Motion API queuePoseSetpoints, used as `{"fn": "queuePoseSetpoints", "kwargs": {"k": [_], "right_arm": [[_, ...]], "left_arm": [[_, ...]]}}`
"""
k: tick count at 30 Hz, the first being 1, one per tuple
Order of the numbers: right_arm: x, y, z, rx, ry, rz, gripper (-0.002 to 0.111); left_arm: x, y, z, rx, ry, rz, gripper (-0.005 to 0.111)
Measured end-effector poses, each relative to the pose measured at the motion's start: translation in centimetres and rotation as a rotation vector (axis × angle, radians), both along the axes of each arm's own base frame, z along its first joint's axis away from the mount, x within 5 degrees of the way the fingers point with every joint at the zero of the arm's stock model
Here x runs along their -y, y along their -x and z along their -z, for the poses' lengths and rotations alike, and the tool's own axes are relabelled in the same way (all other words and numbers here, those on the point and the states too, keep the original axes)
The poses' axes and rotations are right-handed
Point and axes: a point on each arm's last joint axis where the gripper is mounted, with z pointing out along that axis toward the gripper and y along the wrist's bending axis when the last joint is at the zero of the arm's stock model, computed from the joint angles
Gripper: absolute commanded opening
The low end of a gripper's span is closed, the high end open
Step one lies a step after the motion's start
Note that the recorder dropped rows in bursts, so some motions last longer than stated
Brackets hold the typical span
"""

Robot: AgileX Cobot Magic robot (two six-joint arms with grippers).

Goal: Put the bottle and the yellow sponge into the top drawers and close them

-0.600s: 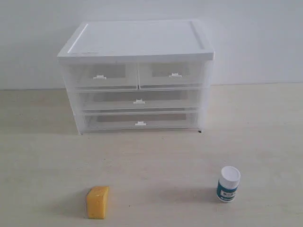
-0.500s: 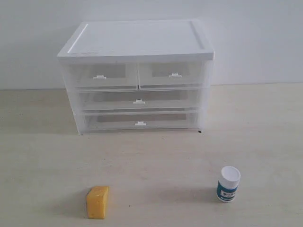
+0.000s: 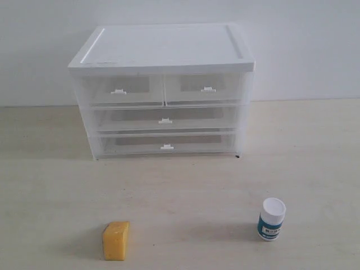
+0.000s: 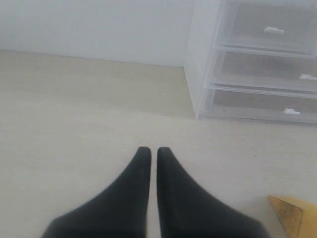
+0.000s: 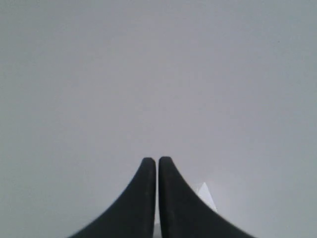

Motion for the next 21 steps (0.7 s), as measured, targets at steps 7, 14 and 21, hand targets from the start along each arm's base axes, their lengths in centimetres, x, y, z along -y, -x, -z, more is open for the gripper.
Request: {"fn": "queuePoseSetpoints", "kwargs": {"k": [7, 14, 21], "right_arm": [[-0.5, -0.8, -3.1, 0.047, 0.02, -0.034, 0.0], [-1.9, -5.7, -5.5, -0.052, 0.059, -0.095, 0.0], [-4.4, -12.0, -4.4, -0.17, 0.133, -0.263, 0.0]], "left_arm": [[0.0, 0.0, 0.0, 0.0, 0.0, 0.0, 0.004], [0.0, 0.0, 0.0, 0.0, 0.0, 0.0, 0.004], [0.0, 0.0, 0.0, 0.0, 0.0, 0.0, 0.004]]}}
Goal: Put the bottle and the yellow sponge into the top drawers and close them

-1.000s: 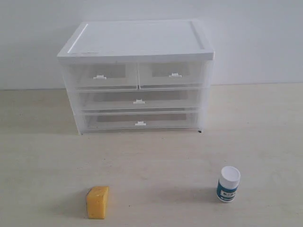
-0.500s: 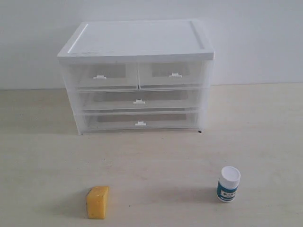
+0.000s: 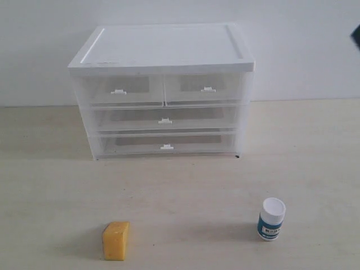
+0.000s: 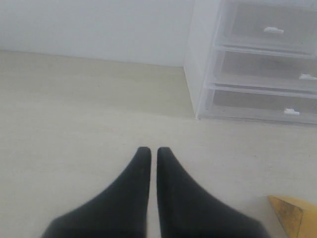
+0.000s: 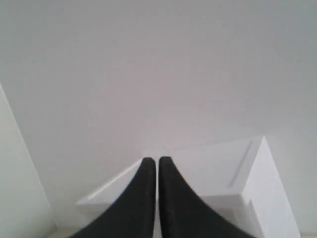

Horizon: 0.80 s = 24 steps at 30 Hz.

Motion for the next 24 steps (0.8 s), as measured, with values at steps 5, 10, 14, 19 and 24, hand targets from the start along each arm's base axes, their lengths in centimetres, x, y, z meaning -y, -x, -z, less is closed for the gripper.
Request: {"fn": "queuePoseSetpoints", "kwargs": {"k": [5, 10, 14, 19, 24], "right_arm": [[-1.4, -3.9, 3.1, -0.137, 0.068, -0.085, 0.0], [-3.6, -5.3, 6.3, -0.215, 0.178, -0.143, 0.0], [-6.4, -5.6, 8.0, -0.211, 0.278, -0.145, 0.0], [-9.5, -5.6, 9.0, -0.171, 0.41, -0.066, 0.0], [-11.9, -5.9, 10.1, -0.151, 0.491, 0.03, 0.0]], "left_arm": [[0.0, 0.0, 0.0, 0.0, 0.0, 0.0, 0.004], [0.0, 0.0, 0.0, 0.0, 0.0, 0.0, 0.004], [0.0, 0.0, 0.0, 0.0, 0.0, 0.0, 0.004], [0.0, 0.0, 0.0, 0.0, 0.0, 0.0, 0.004], [0.0, 0.0, 0.0, 0.0, 0.0, 0.0, 0.004]]}}
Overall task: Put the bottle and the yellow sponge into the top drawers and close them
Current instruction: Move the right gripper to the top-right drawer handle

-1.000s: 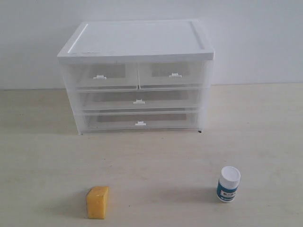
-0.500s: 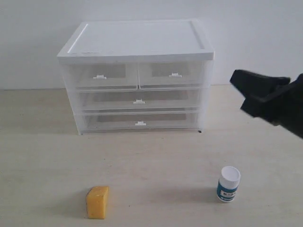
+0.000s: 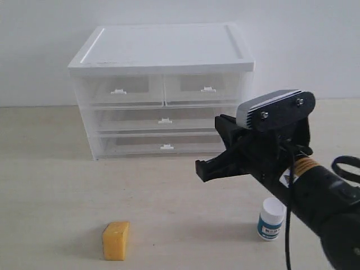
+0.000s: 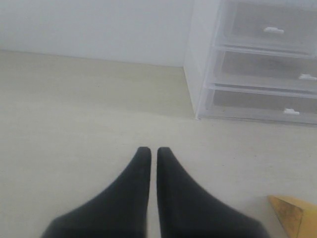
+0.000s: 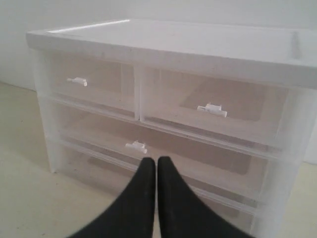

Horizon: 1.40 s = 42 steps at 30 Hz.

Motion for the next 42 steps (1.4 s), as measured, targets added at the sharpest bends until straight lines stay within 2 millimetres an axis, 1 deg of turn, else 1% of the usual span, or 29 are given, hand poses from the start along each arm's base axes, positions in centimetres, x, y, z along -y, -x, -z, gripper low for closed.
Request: {"fn": "queuePoseSetpoints", "kwargs": {"k": [3, 5, 10, 12, 18, 22, 23, 30, 42], "right_arm": [[-0.8, -0.6, 0.7, 0.017, -0.003, 0.034, 0.001], [-1.2, -1.2, 1.2, 0.018, -0.009, 0.059, 0.006], [-2.1, -2.5, 2.4, 0.028, -0.026, 0.101, 0.039], [-2.4, -3.0, 2.7, 0.028, -0.038, 0.108, 0.047], [-3.4, -4.1, 2.7, 0.053, -0.074, 0.125, 0.055], [-3.9, -5.0, 2.5, 0.072, -0.09, 0.147, 0.064], [-4.1, -5.2, 2.5, 0.078, -0.088, 0.151, 0.065], [-4.8, -6.7, 2.9, 0.09, -0.076, 0.218, 0.065], [-5.9, -8.5, 3.3, 0.122, -0.038, 0.275, 0.065]], "left_arm": [[0.0, 0.0, 0.0, 0.0, 0.0, 0.0, 0.004], [0.0, 0.0, 0.0, 0.0, 0.0, 0.0, 0.004], [0.0, 0.0, 0.0, 0.0, 0.0, 0.0, 0.004], [0.0, 0.0, 0.0, 0.0, 0.0, 0.0, 0.004], [0.0, 0.0, 0.0, 0.0, 0.0, 0.0, 0.004], [0.0, 0.0, 0.0, 0.0, 0.0, 0.0, 0.004], [0.0, 0.0, 0.0, 0.0, 0.0, 0.0, 0.004], [0.0, 0.0, 0.0, 0.0, 0.0, 0.0, 0.004], [0.0, 0.0, 0.0, 0.0, 0.0, 0.0, 0.004]]}}
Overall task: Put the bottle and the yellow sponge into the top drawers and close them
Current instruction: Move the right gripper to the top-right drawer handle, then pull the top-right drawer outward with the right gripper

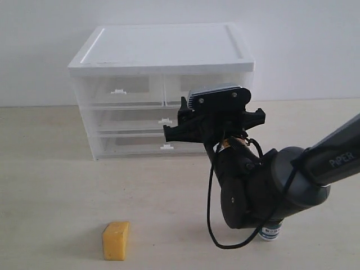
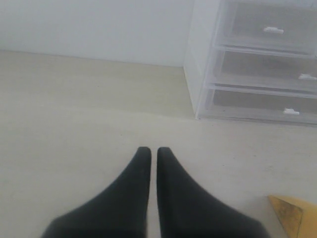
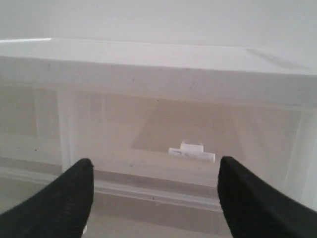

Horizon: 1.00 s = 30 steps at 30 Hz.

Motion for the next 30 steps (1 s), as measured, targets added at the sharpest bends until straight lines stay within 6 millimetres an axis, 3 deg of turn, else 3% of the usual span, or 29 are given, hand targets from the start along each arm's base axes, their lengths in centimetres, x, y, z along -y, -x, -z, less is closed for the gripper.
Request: {"fn": "queuePoseSetpoints", "kwargs": {"k": [12, 30], "right_arm": [[1.7, -1.4, 0.4, -0.016, -0.012, 0.078, 0.065], [0.3, -2.5, -1.0, 0.005, -0.021, 0.036, 0.065]], "left_arm": [[0.0, 0.0, 0.0, 0.0, 0.0, 0.0, 0.004], [0.0, 0.0, 0.0, 0.0, 0.0, 0.0, 0.004]]}}
